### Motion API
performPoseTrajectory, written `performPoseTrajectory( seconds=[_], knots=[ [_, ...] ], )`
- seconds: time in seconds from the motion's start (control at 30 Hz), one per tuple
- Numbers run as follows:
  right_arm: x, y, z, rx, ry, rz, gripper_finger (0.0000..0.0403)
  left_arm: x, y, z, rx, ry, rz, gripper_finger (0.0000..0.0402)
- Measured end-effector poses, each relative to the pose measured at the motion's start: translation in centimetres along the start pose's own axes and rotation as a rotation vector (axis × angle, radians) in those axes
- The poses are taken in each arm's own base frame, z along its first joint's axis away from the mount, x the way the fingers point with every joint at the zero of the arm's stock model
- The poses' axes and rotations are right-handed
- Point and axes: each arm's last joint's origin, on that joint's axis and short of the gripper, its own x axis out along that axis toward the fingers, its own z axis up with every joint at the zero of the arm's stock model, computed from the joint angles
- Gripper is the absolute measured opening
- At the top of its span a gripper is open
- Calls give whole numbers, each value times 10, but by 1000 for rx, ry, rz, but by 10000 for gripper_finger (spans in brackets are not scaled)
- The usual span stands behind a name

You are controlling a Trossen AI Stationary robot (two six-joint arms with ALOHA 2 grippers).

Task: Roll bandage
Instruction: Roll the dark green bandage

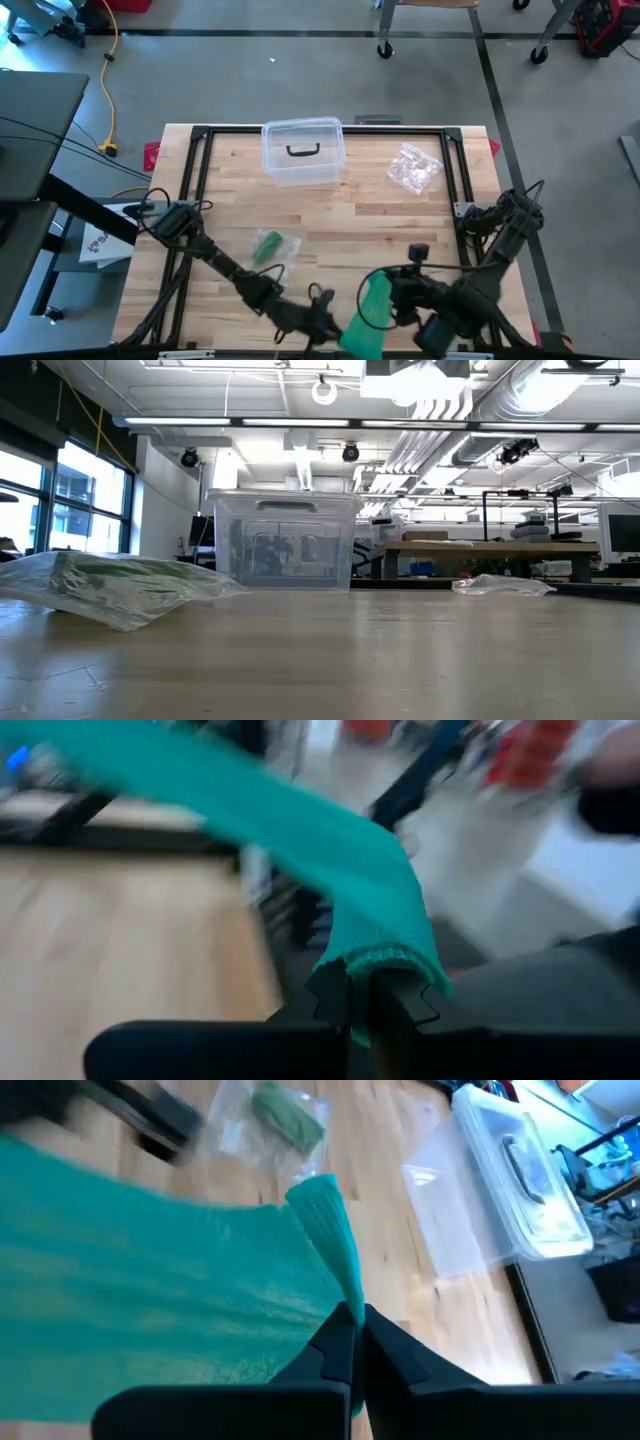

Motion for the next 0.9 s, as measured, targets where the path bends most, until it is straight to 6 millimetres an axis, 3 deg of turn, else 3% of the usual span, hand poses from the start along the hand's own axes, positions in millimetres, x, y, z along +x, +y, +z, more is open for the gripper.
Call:
performPoseTrajectory(
  seconds=[0.13,0.4,0.53,0.7,0.9],
  knots=[
    [31,11,2,-32,15,68,0,-6,-28,14,74,-142,-102,12],
    [69,72,-13,31,-235,432,0,-30,-70,54,313,-399,-38,12],
    [68,90,-17,151,-446,585,0,-44,-78,69,365,-483,132,12],
    [51,96,-12,255,-605,666,0,-51,-73,77,368,-480,419,12],
    [49,92,-11,331,-562,645,5,-47,-70,76,384,-470,353,12]
  ],
)
